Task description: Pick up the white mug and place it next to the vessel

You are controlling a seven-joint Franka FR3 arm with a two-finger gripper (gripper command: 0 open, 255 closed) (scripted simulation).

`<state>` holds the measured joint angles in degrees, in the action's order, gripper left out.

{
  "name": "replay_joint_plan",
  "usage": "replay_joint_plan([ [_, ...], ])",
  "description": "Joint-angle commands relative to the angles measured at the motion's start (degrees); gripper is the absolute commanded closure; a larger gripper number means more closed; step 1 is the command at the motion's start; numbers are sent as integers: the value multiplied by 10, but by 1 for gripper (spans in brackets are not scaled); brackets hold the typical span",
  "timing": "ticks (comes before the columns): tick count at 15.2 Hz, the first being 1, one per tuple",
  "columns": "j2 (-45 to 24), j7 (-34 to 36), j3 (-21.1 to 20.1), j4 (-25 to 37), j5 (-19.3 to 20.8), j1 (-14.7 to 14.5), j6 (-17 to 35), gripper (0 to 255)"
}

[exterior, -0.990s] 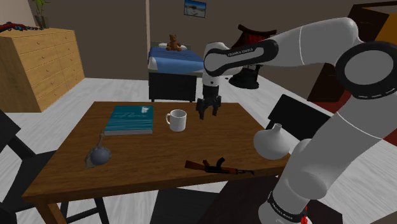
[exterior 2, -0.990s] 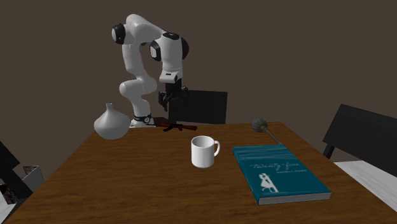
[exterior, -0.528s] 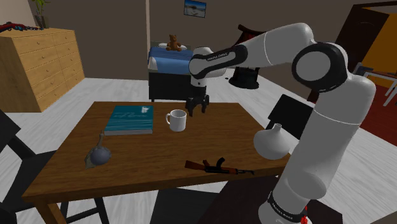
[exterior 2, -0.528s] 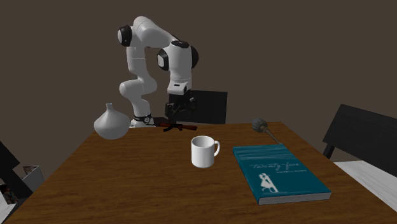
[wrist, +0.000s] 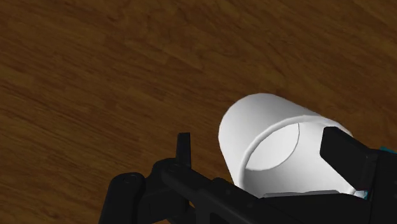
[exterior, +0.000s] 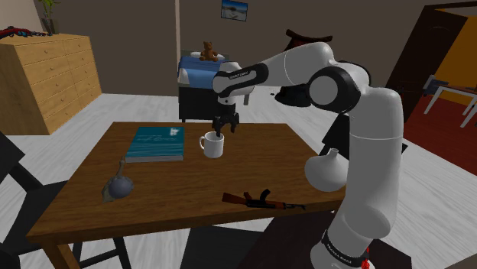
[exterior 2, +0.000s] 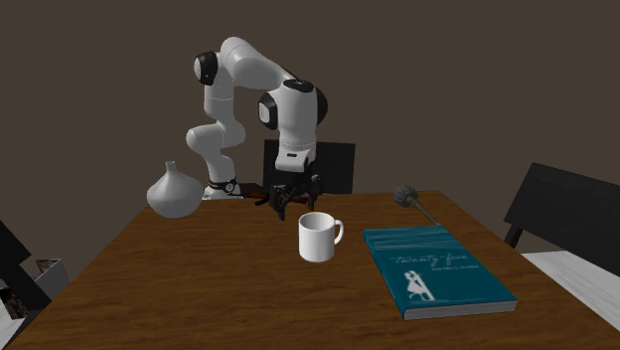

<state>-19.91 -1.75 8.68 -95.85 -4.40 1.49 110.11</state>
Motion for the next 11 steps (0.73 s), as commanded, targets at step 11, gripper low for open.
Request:
replay_joint_plan([
  [11, -85, -6, -2, 52, -7, 7, 39, 0],
])
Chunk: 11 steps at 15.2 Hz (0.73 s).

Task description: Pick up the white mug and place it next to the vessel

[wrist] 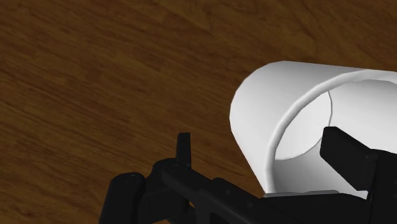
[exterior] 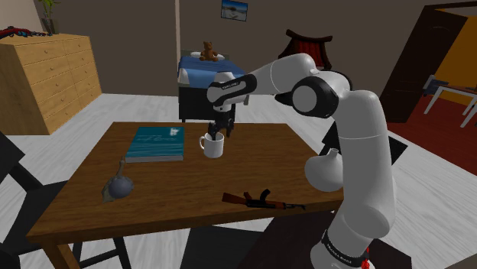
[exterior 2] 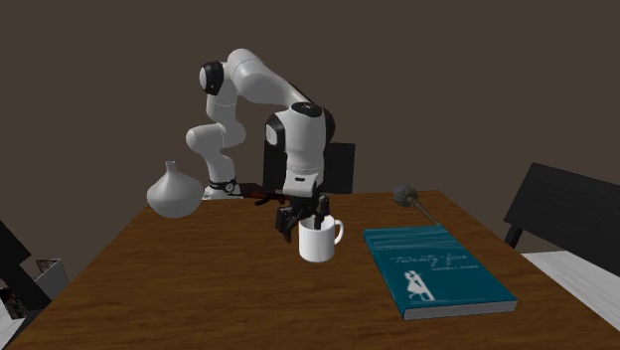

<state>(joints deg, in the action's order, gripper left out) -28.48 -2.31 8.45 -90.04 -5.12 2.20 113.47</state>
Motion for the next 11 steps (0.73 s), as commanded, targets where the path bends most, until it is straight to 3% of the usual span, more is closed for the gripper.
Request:
replay_joint_plan([
  [1, 1, -1, 0, -6, 0, 0, 5, 0],
  [7, 1, -1, 0, -6, 0, 0, 5, 0],
  [8, 1, -1, 0, -6, 0, 0, 5, 255],
  [11, 1, -1, 0, -6, 0, 0, 5, 255],
])
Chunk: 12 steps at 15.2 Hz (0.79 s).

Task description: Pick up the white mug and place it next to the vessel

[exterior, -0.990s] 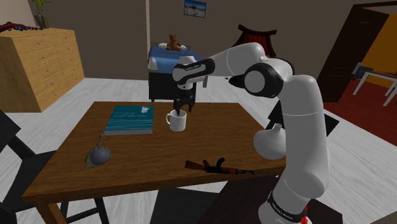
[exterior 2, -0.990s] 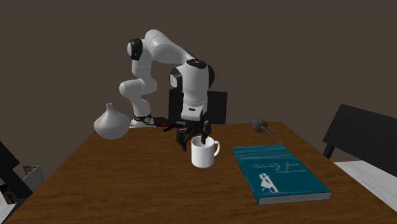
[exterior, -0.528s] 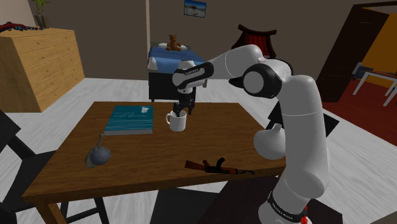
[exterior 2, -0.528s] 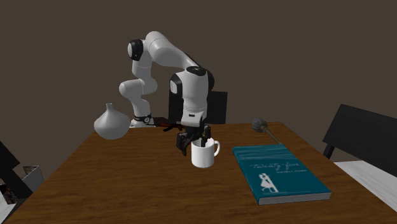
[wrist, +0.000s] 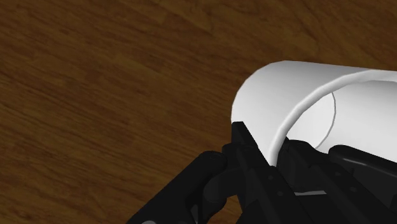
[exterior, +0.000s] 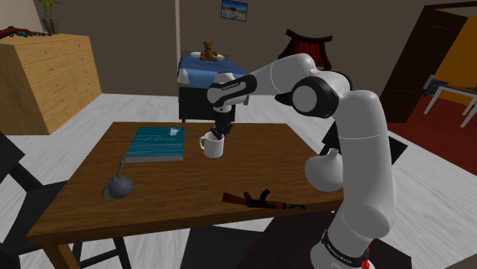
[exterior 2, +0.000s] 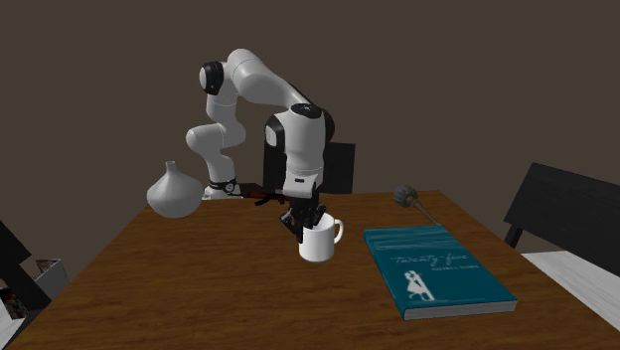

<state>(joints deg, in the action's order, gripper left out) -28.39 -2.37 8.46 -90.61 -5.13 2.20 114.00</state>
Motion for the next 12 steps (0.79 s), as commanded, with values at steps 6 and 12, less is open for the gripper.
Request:
replay_joint_plan([
  [6, 0, 0, 0, 0, 0, 0, 0, 255],
  [12, 16, 2, 1, 23, 3, 0, -38, 255],
])
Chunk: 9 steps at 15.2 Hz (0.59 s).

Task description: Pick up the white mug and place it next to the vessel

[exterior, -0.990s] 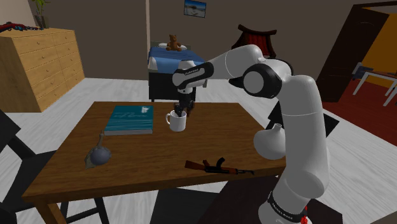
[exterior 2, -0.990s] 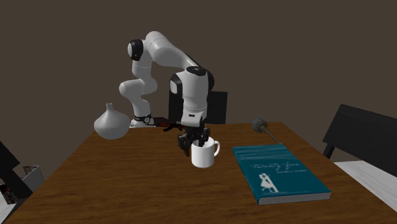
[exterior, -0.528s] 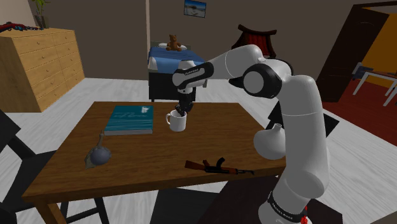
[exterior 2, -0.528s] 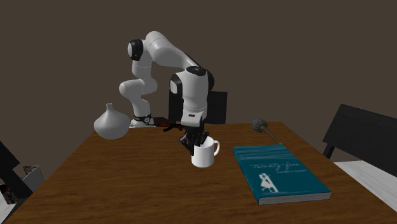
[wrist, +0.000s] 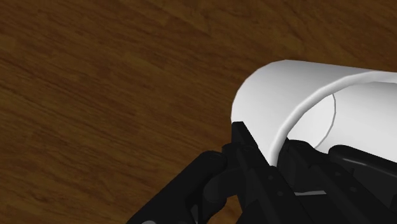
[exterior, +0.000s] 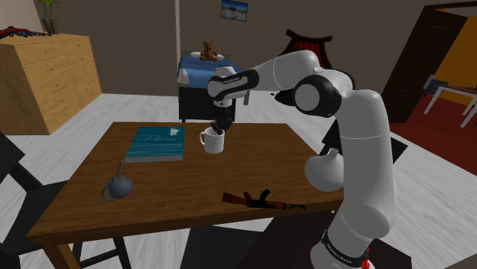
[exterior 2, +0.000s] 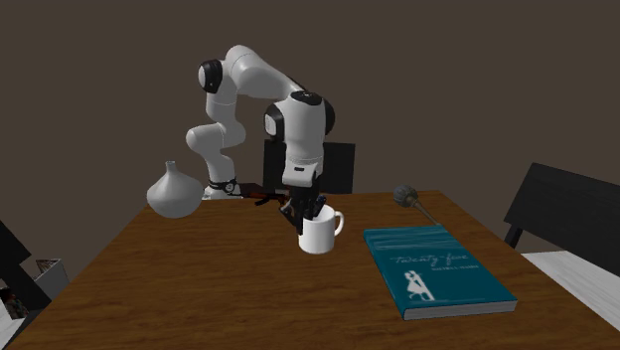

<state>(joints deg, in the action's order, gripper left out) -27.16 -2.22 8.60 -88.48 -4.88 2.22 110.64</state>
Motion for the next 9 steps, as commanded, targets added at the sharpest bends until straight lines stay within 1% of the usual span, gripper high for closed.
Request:
replay_joint_plan([
  [1, 6, 1, 0, 5, 1, -1, -11, 255],
  [9, 20, 4, 2, 46, 4, 0, -66, 255],
])
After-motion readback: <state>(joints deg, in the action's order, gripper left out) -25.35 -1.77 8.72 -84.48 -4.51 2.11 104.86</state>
